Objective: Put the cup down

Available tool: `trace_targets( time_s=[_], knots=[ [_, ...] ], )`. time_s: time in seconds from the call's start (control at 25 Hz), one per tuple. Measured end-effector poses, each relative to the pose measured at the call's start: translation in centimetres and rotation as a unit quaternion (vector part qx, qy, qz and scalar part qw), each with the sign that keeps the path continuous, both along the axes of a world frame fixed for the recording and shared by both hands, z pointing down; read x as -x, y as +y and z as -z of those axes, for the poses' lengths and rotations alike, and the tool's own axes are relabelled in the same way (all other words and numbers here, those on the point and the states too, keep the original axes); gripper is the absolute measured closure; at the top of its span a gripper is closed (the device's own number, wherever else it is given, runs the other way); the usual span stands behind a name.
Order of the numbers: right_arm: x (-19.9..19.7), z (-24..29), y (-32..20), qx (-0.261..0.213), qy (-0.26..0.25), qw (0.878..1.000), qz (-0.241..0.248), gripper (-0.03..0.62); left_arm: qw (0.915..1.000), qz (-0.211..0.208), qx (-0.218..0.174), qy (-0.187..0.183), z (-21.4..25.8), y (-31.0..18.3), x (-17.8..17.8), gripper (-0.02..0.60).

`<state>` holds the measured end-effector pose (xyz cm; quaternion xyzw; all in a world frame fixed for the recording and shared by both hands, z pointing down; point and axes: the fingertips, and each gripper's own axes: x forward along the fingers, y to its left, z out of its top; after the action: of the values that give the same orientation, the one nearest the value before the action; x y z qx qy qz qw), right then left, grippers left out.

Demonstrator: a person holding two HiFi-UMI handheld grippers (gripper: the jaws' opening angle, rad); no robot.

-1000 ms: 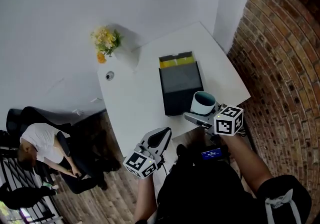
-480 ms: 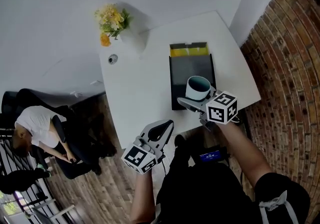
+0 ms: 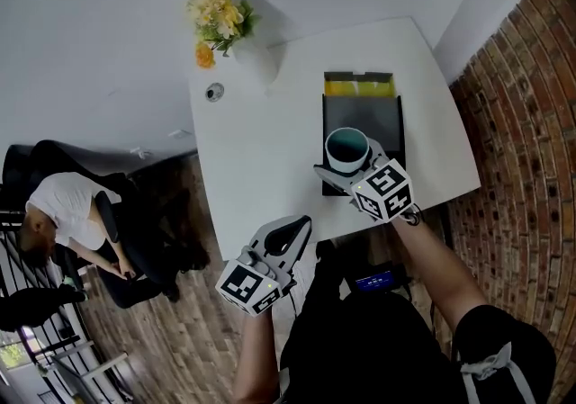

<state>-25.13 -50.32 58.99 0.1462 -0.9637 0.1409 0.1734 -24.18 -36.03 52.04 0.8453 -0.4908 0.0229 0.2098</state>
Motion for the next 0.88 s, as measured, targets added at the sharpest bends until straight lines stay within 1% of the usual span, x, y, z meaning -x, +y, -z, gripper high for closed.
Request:
trace_targets(
  time_s=[0.12,0.24,0.44,0.56,0.6,0.68,0.8,0.88],
  knots=[
    [0.5,-0.4,0.6,-0.061,0.025,0.998,0.015,0.197,1.0000,0.004,0.000,0.001,0.0,0.2,0.4,0.574],
    [0.6,-0.8,1.4,-0.101,0.044,0.993,0.034,0.198,1.0000,0.003,0.000,0.002,-0.1,0.2,0.5,0.574],
    [-0.5,-1.5,1.9,-0.128,0.072,0.989,0.035,0.197,1.0000,-0.004,-0.002,0.004,0.0,0.3,0.0,0.573],
    [-1.4,-2.3,2.2,-0.150,0.107,0.982,0.040,0.198,1.0000,-0.006,-0.003,0.005,0.1,0.4,-0.2,0.574],
    [-1.6,-2.8,2.3,-0.151,0.120,0.980,0.041,0.198,1.0000,-0.007,-0.004,0.005,0.1,0.5,-0.3,0.574],
    [-2.1,-3.7,2.4,-0.150,0.141,0.978,0.038,0.220,1.0000,-0.008,-0.004,0.004,0.2,0.7,-0.5,0.574],
    [-2.6,-3.9,2.5,-0.161,0.148,0.975,0.029,0.226,1.0000,-0.007,-0.004,0.004,0.3,1.0,-0.5,0.574],
    [-2.7,-4.1,2.6,-0.163,0.159,0.973,0.034,0.226,1.0000,-0.005,-0.006,0.003,0.4,1.2,-0.4,0.574]
  ],
)
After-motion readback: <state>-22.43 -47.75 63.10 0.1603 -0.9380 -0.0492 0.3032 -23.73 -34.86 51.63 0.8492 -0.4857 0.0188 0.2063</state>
